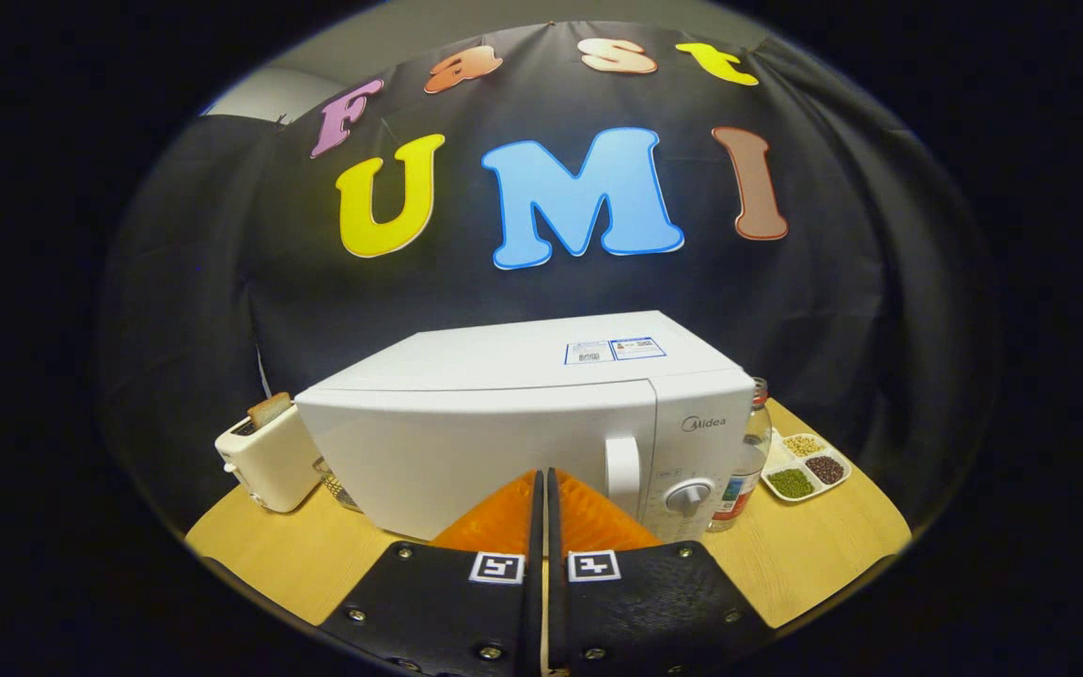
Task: Open the microwave, put the food inside, and close the microwave door.
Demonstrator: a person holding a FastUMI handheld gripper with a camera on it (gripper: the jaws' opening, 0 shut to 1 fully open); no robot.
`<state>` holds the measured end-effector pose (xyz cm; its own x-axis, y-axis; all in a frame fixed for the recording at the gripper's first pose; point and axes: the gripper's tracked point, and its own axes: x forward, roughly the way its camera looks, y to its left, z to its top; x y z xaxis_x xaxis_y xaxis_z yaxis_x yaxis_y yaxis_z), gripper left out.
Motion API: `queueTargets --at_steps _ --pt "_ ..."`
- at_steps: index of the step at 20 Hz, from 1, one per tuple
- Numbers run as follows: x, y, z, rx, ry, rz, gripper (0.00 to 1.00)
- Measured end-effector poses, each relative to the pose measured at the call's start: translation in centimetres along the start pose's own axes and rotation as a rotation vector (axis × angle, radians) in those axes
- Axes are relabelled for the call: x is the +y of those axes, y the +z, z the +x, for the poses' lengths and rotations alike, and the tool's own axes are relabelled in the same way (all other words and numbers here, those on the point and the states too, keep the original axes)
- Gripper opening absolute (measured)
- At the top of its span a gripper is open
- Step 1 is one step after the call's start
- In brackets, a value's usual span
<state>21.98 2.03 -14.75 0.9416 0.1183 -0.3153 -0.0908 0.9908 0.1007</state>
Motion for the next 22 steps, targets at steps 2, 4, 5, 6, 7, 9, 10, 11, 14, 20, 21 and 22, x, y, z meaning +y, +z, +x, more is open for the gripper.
queueTargets --at_steps 2,4,5,6,7,9,10,11,14,20,21,22 --pt "0.0 1.4 -2.3 -0.032 -0.005 -0.014 0.03" --pt "0.2 2.3 -4.2 -0.06 -0.01 -0.02 0.03" --pt "0.3 2.5 -5.1 -0.068 -0.012 -0.018 0.03" --pt "0.5 2.6 -6.1 -0.074 -0.014 -0.017 0.03" --pt "0.8 2.8 -7.0 -0.082 -0.013 -0.013 0.03" --pt "1.4 3.2 -9.0 -0.1 -0.011 -0.013 0.03" --pt "1.6 3.3 -9.9 -0.109 -0.012 -0.013 0.03" --pt "1.8 3.5 -10.8 -0.117 -0.011 -0.011 0.03" --pt "2.4 3.8 -13.4 -0.146 -0.012 -0.009 0.03" --pt "3.3 4.1 -17.2 -0.184 -0.018 -0.015 0.03" --pt "3.8 4.2 -17.9 -0.188 0.0 -0.006 0.03" --pt "4.1 4.0 -18.7 -0.191 0.011 0.004 0.05"
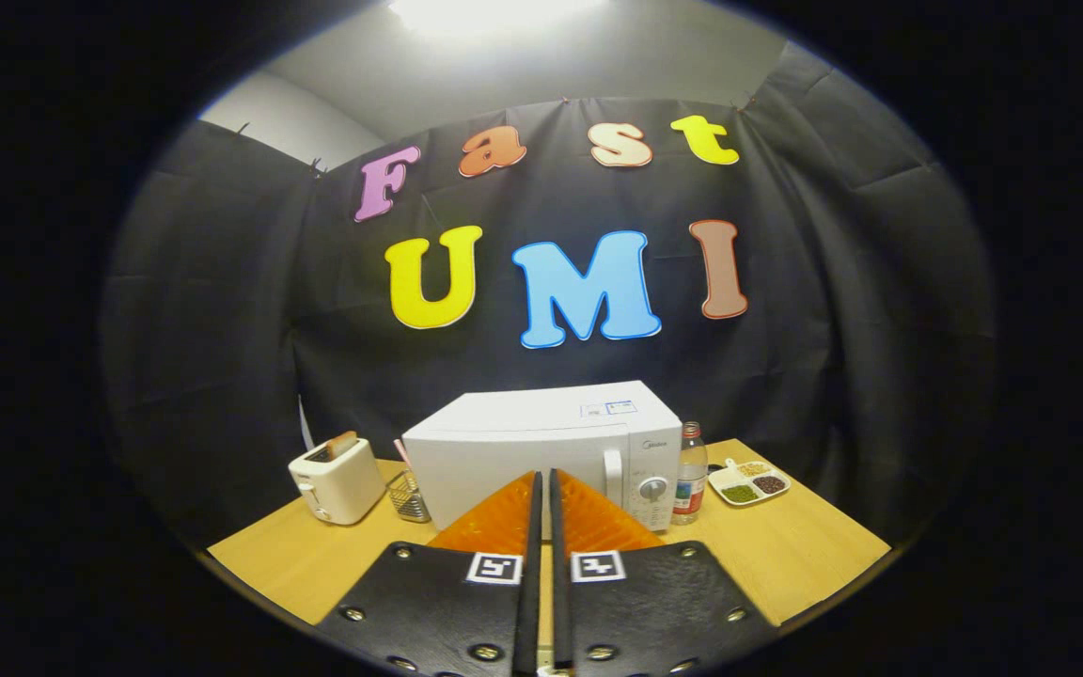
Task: Open the microwave, put the food inside, and close the microwave door.
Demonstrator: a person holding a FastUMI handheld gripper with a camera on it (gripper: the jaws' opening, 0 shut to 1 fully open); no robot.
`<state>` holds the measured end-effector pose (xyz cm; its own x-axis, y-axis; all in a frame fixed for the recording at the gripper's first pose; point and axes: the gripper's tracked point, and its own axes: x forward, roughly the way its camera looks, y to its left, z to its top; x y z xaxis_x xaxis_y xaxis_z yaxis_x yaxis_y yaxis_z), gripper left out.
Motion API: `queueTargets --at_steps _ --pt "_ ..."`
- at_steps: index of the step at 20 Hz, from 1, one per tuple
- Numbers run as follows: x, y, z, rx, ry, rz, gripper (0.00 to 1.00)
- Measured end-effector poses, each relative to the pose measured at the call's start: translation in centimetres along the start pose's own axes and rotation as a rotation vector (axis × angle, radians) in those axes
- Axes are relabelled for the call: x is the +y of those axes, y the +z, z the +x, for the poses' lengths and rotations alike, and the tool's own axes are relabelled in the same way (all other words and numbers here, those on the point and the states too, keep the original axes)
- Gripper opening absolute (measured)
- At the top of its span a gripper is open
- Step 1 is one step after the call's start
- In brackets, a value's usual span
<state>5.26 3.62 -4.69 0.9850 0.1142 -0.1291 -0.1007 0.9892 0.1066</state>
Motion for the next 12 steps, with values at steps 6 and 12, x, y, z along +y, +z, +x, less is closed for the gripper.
queueTargets --at_steps 6,12 --pt "-0.5 0.9 -3.1 -0.053 -0.036 -0.016 0.98" --pt "-0.7 1.2 -5.4 -0.089 -0.036 -0.068 0.98"
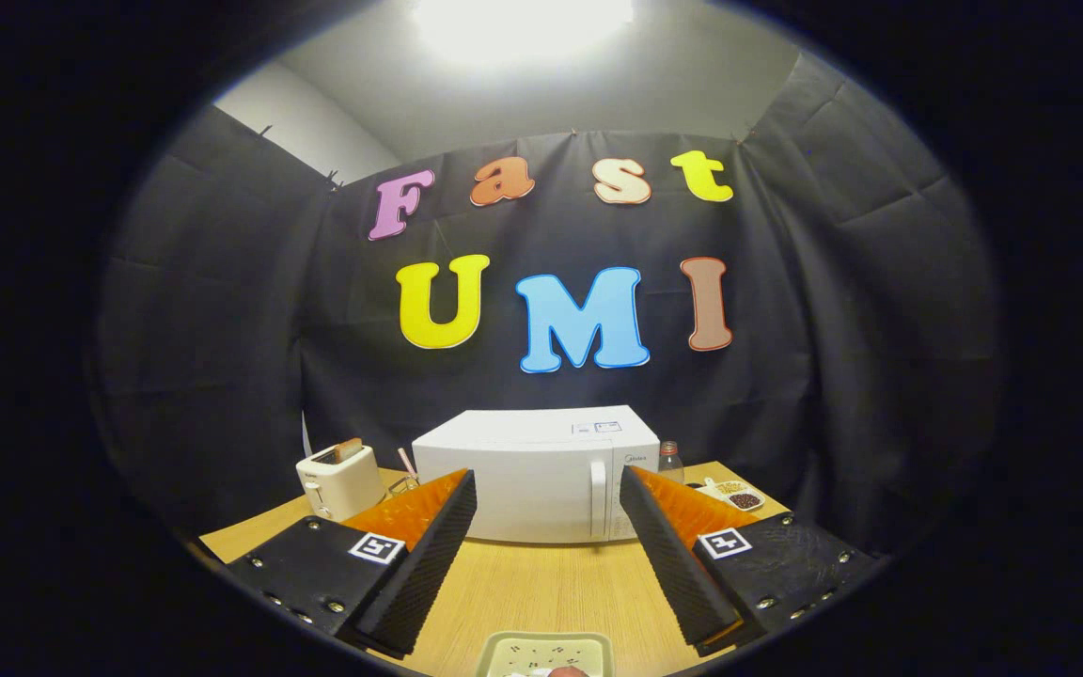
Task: Open the microwave, put the food inside, and close the microwave door.
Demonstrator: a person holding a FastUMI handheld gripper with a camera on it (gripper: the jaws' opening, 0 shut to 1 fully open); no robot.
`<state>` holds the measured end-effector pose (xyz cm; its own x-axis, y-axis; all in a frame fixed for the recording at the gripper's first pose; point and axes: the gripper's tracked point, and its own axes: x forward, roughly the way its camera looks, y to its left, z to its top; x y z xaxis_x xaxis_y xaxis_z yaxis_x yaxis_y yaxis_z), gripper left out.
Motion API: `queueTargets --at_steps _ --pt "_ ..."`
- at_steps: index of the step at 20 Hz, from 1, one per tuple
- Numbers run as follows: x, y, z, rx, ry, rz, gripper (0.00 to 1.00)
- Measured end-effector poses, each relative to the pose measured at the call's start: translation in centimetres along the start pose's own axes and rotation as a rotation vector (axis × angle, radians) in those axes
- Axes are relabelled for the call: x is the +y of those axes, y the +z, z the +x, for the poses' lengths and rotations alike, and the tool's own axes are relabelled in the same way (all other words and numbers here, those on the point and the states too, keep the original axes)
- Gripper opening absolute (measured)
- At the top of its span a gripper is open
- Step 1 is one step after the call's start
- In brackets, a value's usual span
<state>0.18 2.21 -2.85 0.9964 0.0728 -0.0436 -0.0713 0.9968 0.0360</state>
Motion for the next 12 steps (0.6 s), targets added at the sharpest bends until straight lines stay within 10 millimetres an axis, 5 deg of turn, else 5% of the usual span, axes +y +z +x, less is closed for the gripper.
queueTargets --at_steps 12 --pt "0.5 1.0 -1.3 -0.02 0.004 0.023 0.98"
